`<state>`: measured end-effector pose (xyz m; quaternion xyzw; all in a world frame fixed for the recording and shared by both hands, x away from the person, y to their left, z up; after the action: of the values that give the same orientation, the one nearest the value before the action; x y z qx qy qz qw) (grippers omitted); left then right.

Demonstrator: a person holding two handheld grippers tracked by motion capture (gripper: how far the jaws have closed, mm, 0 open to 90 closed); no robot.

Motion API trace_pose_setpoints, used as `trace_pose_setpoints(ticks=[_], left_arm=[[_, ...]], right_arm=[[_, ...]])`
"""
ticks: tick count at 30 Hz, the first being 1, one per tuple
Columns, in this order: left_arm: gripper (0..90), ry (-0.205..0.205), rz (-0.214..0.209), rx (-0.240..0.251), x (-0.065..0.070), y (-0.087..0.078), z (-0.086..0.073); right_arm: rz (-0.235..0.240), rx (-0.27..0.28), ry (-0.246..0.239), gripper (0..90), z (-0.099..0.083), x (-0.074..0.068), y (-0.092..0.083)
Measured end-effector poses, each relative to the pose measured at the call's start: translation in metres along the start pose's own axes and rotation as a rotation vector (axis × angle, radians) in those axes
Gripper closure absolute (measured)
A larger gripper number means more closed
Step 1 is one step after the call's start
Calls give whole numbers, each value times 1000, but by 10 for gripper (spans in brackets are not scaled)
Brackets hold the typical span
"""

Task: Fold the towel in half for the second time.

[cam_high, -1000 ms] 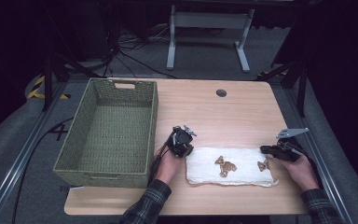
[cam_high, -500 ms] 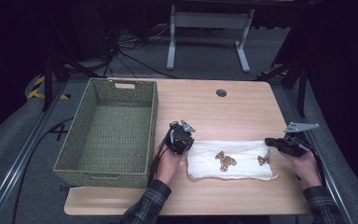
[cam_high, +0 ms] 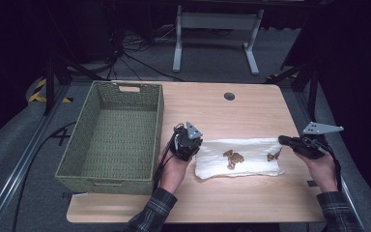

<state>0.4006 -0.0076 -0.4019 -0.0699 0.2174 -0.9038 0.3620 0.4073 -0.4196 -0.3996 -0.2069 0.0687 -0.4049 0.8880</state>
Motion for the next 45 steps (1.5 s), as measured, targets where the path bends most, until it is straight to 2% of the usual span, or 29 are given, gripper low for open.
trace_pose_setpoints(ticks=[1,7,14,18,23,25,27,28,35,36,41,45], left_arm=[[861,5,-15,4,5,-3,-1],[858,30,-28,4,15,-10,-5],[858,42,-13,24,21,-24,-15],[858,43,-15,33,23,-30,-17],[856,53,-32,22,38,-37,-29],[856,62,-41,2,43,-39,-35],[856,64,-45,1,45,-40,-38],[856,60,-58,-5,50,-42,-44],[855,47,-90,1,62,-47,-49],[855,55,-99,2,64,-48,-49],[853,43,-156,-8,75,-49,-54],[851,21,-208,-44,82,-49,-60]], right_arm=[[7,4,3,882,-2,-3,-3],[25,12,6,880,-9,-11,-9],[32,18,-2,878,-14,-18,-16],[32,40,7,877,-13,-19,-22],[56,21,-5,875,-22,-29,-30],[63,5,-6,875,-27,-33,-31],[68,-8,-6,875,-31,-36,-32],[76,-28,-5,874,-37,-41,-34],[77,-61,-8,873,-45,-42,-35],[75,-61,-5,872,-45,-42,-35],[73,-91,3,869,-50,-39,-32],[81,-103,11,859,-51,-40,-31]])
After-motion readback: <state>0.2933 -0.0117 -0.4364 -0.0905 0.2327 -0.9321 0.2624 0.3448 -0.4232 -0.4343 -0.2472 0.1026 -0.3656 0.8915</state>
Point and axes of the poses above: each handheld gripper's, and its own axes: y roughly forward along the jaws, z roughly out of its top, x roughly to its right, the point moved 1 cm from there along y, roughly forward along the jaws, and after that the axes turned 11 degrees about x, right-handed, at the moved point
